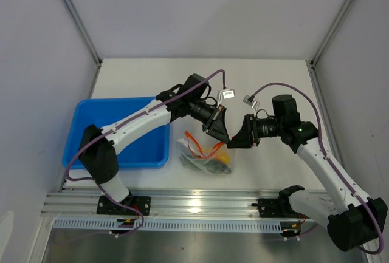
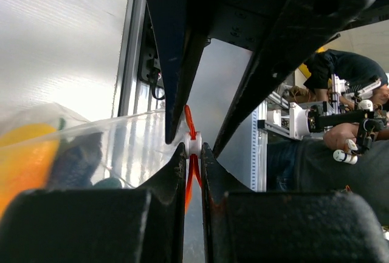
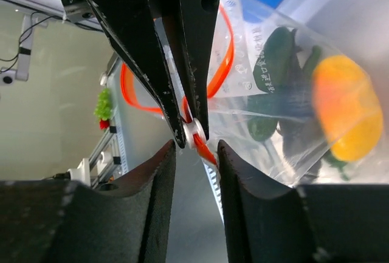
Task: Place the food in the zip-top bag and seal the zipper
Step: Zip the zipper food storage bag at the center of the board.
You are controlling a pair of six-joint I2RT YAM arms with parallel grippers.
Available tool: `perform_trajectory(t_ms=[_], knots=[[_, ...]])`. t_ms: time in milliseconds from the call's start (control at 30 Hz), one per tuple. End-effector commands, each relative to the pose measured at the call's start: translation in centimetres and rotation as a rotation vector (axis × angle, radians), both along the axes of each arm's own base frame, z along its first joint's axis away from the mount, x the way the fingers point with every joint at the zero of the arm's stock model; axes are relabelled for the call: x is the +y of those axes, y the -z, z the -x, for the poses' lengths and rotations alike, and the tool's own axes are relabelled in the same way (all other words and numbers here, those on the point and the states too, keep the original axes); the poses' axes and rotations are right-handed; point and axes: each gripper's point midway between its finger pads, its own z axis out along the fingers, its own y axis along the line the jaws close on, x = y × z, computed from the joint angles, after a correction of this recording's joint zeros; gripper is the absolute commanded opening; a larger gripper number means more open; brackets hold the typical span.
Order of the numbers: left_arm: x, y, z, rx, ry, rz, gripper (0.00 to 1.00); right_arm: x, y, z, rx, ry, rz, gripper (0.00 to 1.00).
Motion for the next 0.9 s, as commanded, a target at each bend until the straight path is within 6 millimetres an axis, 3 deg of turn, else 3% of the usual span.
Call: perform_trajectory(t_ms=[0,333,433,467,500,767,867], knots=[[-0.2,-2.0,-0.4,-0.053,0.033,0.062,0.01,0.6,-0.8,0.9,-0.005,-0.076,-0.068,0.35],[0.3,-1.5,-0.7,-0.046,0.036,0.055,0.01,0.5,0.3,1.0,0.013,-0.046,-0.052,0.35],[0.4,-1.4,-0.6,-0.045,0.039,0.055,0.01,0.5,0.9,0.8,0.037,-0.037,-0.047,0.22],[0.5,-1.3,-0.5,-0.043,0.039,0.053,0.01,0.6,1.0,0.6,0.04,-0.031,-0.045,0.03],[0.5,-1.3,-0.5,-0.041,0.039,0.051,0.01,0.6,0.9,0.4,0.037,-0.025,-0.042,0.0],[0.7,-0.6,-0.9,-0.052,-0.001,0.004,0.0,-0.7,1.7,-3.4,0.018,0.225,0.083,0.0],[0.9,0.0,-1.6,-0.072,-0.052,-0.047,0.0,-1.5,1.2,-4.8,0.056,0.326,0.079,0.0]])
